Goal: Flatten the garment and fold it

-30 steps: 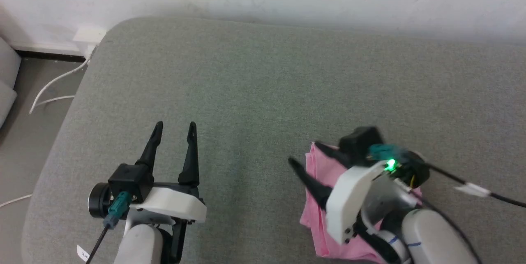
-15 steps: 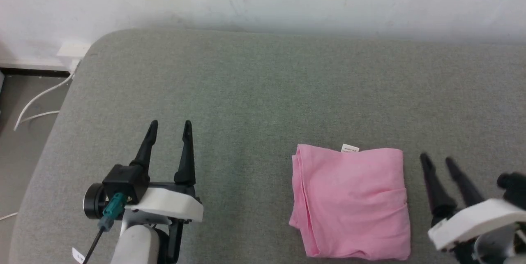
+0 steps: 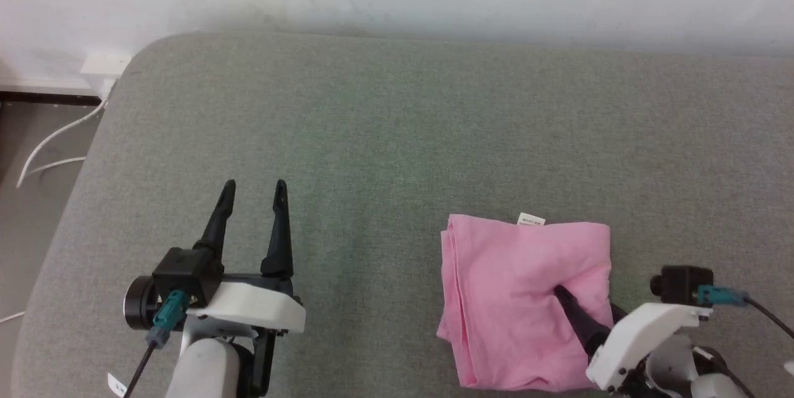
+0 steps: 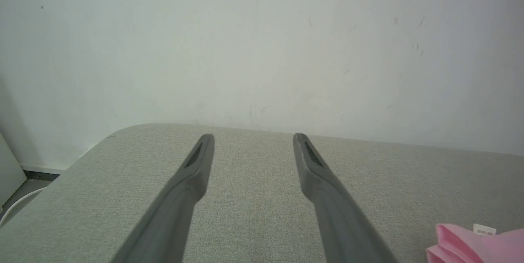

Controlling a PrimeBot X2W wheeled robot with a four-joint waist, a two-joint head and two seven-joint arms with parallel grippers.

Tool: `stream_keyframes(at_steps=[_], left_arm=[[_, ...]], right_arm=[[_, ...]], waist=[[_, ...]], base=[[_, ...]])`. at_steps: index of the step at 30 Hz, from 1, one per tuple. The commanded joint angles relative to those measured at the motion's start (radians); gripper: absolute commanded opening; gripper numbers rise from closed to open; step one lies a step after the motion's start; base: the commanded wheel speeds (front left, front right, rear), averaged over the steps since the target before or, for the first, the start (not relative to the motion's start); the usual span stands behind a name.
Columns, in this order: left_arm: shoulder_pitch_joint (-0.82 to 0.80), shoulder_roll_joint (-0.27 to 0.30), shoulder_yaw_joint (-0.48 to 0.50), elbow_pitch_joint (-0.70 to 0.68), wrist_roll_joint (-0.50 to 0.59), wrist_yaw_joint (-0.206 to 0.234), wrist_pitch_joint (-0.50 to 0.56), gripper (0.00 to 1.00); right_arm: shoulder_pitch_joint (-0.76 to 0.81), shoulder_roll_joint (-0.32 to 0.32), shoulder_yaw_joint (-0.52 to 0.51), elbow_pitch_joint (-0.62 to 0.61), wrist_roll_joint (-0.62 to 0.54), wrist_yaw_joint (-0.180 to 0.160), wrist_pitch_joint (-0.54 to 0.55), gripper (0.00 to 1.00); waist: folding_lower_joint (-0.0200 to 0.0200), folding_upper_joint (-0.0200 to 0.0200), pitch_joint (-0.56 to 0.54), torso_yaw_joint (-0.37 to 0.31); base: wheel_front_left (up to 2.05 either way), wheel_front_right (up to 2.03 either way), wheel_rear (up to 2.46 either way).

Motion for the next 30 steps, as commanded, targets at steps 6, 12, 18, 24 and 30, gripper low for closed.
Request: stream_keyframes(at_steps=[6,12,18,24,30], left_arm=[[-0.002,-0.002,-0.007,-0.007,0.009,0.006,-0.005,1.0],[0.002,-0.001,0.01,-0.033,0.03,0.005,-0.005,1.0],[-0.014,0.008,0.038,-0.076,0.057,0.002,-0.005,1.0],[-0.072,0.024,0.046,-0.099,0.081,-0.006,-0.005,1.0],[-0.134,0.048,0.032,-0.1,0.107,-0.021,-0.005,1.0]], right_arm=[[-0.07,0.002,0.042,0.031,-0.134,-0.001,0.092,0.0],[-0.14,-0.071,0.158,-0.046,-0.336,-0.001,0.162,0.0],[-0.329,-0.238,0.352,-0.041,-0.403,-0.001,0.152,0.0],[-0.515,-0.337,0.431,0.1,-0.399,-0.001,0.067,0.0],[-0.642,-0.396,0.411,0.263,-0.424,-0.001,-0.015,0.0]], waist=[[-0.0001,0.0,0.005,-0.006],[-0.0001,0.0,0.026,-0.089],[-0.0001,0.0,0.079,-0.246],[-0.0001,0.0,0.145,-0.393],[-0.0001,0.0,0.231,-0.484]], base=[[0.0,0.0,0.0],[0.0,0.0,0.0],[0.0,0.0,0.0],[0.0,0.0,0.0],[0.0,0.0,0.0]])
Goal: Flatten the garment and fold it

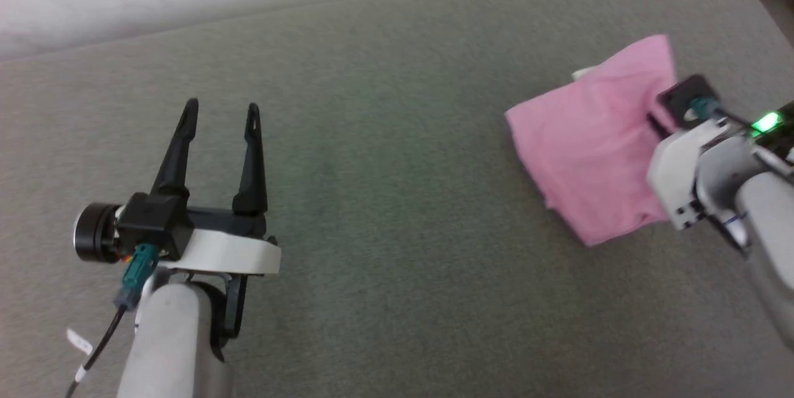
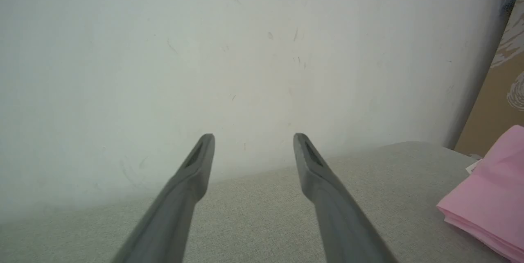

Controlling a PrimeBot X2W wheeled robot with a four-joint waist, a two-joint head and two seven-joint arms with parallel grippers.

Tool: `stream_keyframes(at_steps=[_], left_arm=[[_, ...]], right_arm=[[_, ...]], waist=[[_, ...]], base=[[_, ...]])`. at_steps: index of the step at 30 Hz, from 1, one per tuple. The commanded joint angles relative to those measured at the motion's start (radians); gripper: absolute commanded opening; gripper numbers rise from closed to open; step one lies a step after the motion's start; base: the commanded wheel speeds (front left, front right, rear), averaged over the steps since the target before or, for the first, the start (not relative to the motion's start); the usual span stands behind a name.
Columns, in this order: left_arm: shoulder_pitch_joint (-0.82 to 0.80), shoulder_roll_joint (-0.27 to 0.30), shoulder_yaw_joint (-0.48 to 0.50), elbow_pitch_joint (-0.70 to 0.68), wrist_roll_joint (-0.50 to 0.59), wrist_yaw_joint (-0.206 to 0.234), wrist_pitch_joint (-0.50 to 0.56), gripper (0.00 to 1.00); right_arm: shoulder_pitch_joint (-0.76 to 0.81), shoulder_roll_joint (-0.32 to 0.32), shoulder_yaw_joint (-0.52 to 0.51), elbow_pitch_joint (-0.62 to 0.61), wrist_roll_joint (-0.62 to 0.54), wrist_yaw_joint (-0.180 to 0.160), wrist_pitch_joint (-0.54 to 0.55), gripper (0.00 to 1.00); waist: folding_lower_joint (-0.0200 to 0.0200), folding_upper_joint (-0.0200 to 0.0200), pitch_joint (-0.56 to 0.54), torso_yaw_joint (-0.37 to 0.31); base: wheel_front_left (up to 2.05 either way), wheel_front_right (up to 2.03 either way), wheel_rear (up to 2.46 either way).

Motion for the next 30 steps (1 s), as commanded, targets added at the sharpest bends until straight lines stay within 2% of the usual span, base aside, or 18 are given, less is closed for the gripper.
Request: stream_keyframes(at_steps=[1,6,14,19,25,26,27,28,30], left_arm=[[-0.026,0.015,-0.007,0.002,0.015,-0.008,-0.005,1.0],[-0.077,0.035,-0.025,0.006,0.036,-0.013,-0.003,1.0],[-0.152,0.069,-0.053,-0.031,0.07,-0.02,0.039,1.0],[-0.163,0.084,-0.054,-0.054,0.073,-0.019,0.056,1.0],[-0.156,0.088,-0.063,-0.063,0.07,-0.017,0.064,1.0],[-0.153,0.088,-0.064,-0.063,0.069,-0.015,0.063,1.0],[-0.151,0.087,-0.064,-0.063,0.068,-0.013,0.062,1.0],[-0.149,0.086,-0.065,-0.061,0.066,-0.012,0.06,1.0],[-0.145,0.084,-0.065,-0.058,0.063,-0.01,0.057,1.0]], right_arm=[[-0.038,-0.013,-0.012,0.044,-0.008,-0.002,-0.028,0.0],[-0.112,-0.046,-0.107,0.196,-0.001,-0.002,-0.118,0.0],[-0.206,-0.102,-0.319,0.41,-0.085,-0.002,-0.259,0.0],[-0.25,-0.088,-0.459,0.495,-0.17,-0.002,-0.312,0.0],[-0.276,-0.07,-0.591,0.539,-0.271,-0.002,-0.364,0.0],[-0.278,-0.068,-0.614,0.545,-0.286,-0.002,-0.364,0.13],[-0.278,-0.066,-0.634,0.552,-0.302,-0.002,-0.36,0.45],[-0.278,-0.065,-0.652,0.559,-0.317,-0.002,-0.354,1.0],[-0.277,-0.066,-0.674,0.564,-0.33,-0.002,-0.35,1.0]], waist=[[-0.0001,0.0,0.136,-0.13],[-0.0001,0.0,0.212,-0.135],[-0.0001,0.0,0.318,-0.071],[-0.0001,0.0,0.346,-0.044],[-0.0001,0.0,0.344,-0.017],[-0.0001,0.0,0.341,-0.014],[-0.0001,0.0,0.337,-0.01],[-0.0001,0.0,0.33,-0.006],[-0.0001,0.0,0.321,-0.002]], base=[[0.0,0.0,0.0],[0.0,0.0,0.0],[0.0,0.0,0.0],[0.0,0.0,0.0],[0.0,0.0,0.0],[0.0,0.0,0.0],[0.0,0.0,0.0],[0.0,0.0,0.0],[0.0,0.0,0.0]])
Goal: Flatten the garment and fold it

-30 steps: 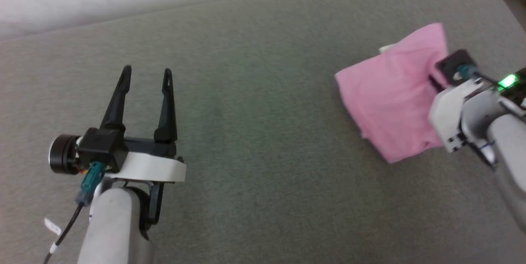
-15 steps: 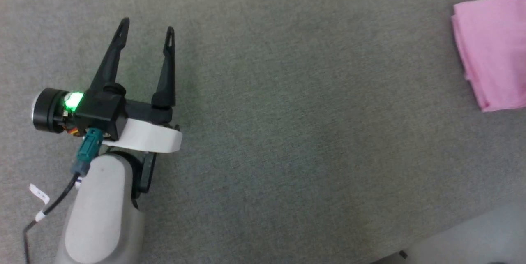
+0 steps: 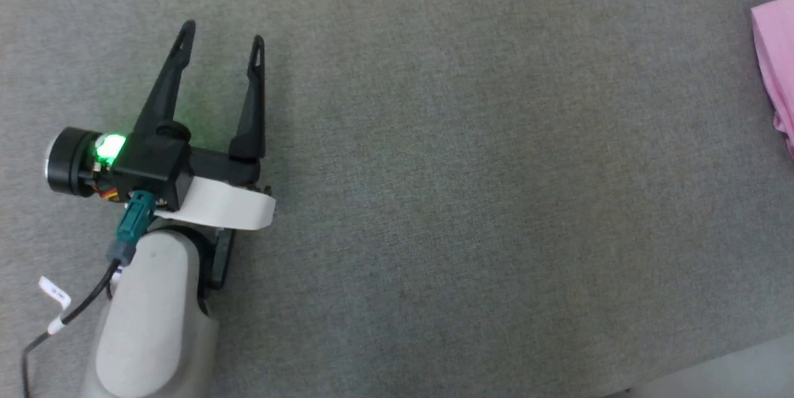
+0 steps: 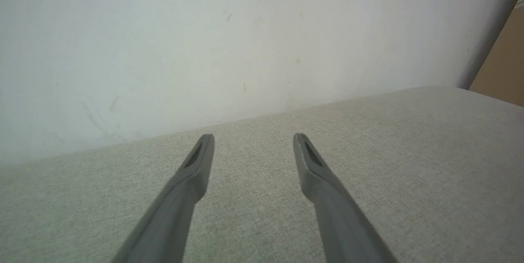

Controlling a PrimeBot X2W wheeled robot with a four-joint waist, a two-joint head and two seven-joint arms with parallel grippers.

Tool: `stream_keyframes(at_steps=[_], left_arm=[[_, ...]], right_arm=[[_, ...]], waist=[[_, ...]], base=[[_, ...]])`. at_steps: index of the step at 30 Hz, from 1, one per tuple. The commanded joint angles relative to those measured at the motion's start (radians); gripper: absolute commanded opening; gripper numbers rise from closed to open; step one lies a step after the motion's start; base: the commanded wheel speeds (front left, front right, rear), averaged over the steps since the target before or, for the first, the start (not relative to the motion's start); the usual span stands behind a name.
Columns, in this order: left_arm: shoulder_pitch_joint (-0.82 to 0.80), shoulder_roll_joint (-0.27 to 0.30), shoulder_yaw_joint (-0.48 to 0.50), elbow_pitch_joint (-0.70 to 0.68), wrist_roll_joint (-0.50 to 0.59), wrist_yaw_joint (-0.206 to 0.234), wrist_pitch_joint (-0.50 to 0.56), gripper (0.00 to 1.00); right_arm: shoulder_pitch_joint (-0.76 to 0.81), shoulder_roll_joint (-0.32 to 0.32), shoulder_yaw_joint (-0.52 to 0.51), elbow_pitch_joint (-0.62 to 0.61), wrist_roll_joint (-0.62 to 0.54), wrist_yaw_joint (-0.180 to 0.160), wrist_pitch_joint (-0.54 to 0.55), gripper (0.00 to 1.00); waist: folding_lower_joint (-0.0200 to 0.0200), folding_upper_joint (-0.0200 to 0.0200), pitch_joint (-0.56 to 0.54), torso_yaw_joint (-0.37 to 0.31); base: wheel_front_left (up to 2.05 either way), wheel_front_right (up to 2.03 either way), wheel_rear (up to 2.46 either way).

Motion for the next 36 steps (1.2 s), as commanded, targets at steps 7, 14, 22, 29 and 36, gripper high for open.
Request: stream_keyframes(at_steps=[7,14,22,29,36], left_arm=[[0.041,-0.038,-0.009,0.058,-0.041,0.017,-0.046,1.0],[0.14,-0.074,0.001,0.135,-0.102,0.028,-0.065,1.0],[0.265,-0.098,0.016,0.127,-0.13,0.041,-0.066,1.0],[0.319,-0.109,0.014,0.139,-0.139,0.035,-0.066,1.0],[0.347,-0.116,0.005,0.158,-0.149,0.026,-0.066,1.0]], right_arm=[[0.038,-0.008,-0.112,-0.035,-0.037,-0.002,-0.101,1.0],[0.123,0.027,-0.042,-0.125,0.08,-0.002,-0.195,1.0],[0.354,0.154,0.132,-0.448,0.305,-0.002,-0.205,1.0],[0.573,0.269,0.208,-0.708,0.366,-0.002,-0.167,1.0],[0.755,0.392,0.181,-0.876,0.354,-0.002,-0.147,1.0]], waist=[[-0.0001,0.0,-0.142,0.062],[-0.0001,0.0,-0.339,0.127],[-0.0001,0.0,-0.483,0.192],[-0.0001,0.0,-0.535,0.258],[-0.0001,0.0,-0.569,0.312]], base=[[0.0,0.0,0.0],[0.0,0.0,0.0],[0.0,0.0,0.0],[0.0,0.0,0.0],[0.0,0.0,0.0]])
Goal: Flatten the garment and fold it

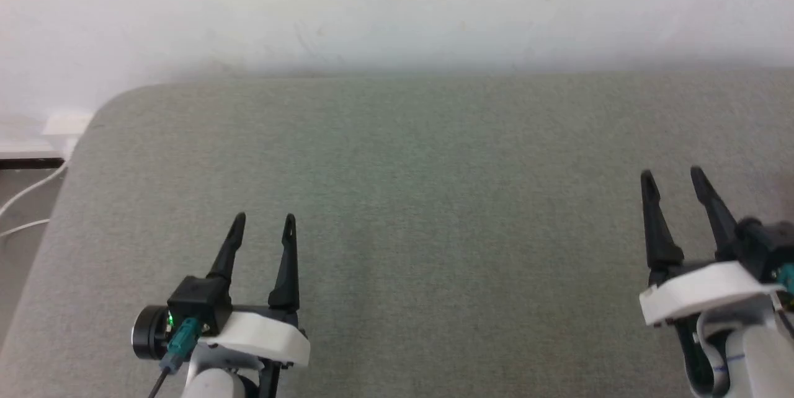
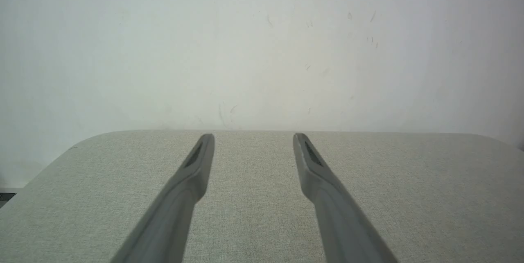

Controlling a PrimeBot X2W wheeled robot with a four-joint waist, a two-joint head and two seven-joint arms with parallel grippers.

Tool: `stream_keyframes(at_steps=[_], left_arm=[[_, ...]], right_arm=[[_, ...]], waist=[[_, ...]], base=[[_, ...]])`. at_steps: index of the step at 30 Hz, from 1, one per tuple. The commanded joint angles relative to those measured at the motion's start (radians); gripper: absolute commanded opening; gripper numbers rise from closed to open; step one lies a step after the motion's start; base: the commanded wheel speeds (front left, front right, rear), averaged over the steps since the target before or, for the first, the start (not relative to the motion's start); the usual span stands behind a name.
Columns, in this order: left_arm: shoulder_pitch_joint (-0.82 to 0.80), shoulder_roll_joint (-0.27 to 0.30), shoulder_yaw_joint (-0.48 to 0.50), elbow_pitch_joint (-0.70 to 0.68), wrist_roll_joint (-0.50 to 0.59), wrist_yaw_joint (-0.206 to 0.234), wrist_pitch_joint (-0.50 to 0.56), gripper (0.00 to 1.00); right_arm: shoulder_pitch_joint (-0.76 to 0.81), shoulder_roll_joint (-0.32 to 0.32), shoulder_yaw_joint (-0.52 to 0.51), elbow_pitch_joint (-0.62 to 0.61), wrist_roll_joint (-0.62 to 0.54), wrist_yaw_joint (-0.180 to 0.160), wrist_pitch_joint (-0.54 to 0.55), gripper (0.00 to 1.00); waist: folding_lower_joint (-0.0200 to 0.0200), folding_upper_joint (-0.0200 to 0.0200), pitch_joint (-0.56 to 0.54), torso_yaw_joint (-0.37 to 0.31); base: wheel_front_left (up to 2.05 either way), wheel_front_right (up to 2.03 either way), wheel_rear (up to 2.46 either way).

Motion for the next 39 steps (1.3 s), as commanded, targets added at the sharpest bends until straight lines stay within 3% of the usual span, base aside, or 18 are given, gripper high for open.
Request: stream_keyframes(at_steps=[1,10,28,29,39], left_arm=[[0.018,-0.004,-0.003,0.005,-0.012,-0.007,-0.005,1.0],[0.057,-0.008,-0.012,0.012,-0.034,0.0,-0.005,1.0],[0.096,-0.009,-0.012,0.025,-0.055,0.016,-0.005,1.0],[0.091,-0.007,-0.011,0.022,-0.051,0.01,0.001,0.0],[0.091,-0.006,-0.012,0.022,-0.051,0.01,0.001,0.0]], right_arm=[[0.037,0.018,-0.014,-0.026,-0.01,-0.002,0.003,1.0],[0.191,0.069,-0.042,-0.092,-0.03,-0.002,0.028,1.0],[0.218,0.07,-0.004,-0.086,0.006,-0.002,0.04,1.0],[0.208,0.067,-0.003,-0.086,-0.001,0.0,0.042,0.0],[0.208,0.066,-0.004,-0.086,-0.002,0.0,0.044,0.0]], waist=[[0.0001,0.0,-0.049,0.052],[0.0001,0.0,-0.071,0.069],[0.0001,0.0,-0.09,0.064],[0.0002,0.0,-0.09,0.064],[0.0001,0.0,-0.09,0.064]], base=[[0.0,0.0,0.0],[0.0,0.0,0.0],[0.0,0.0,0.0],[0.0,0.0,0.0],[0.0,0.0,0.0]])
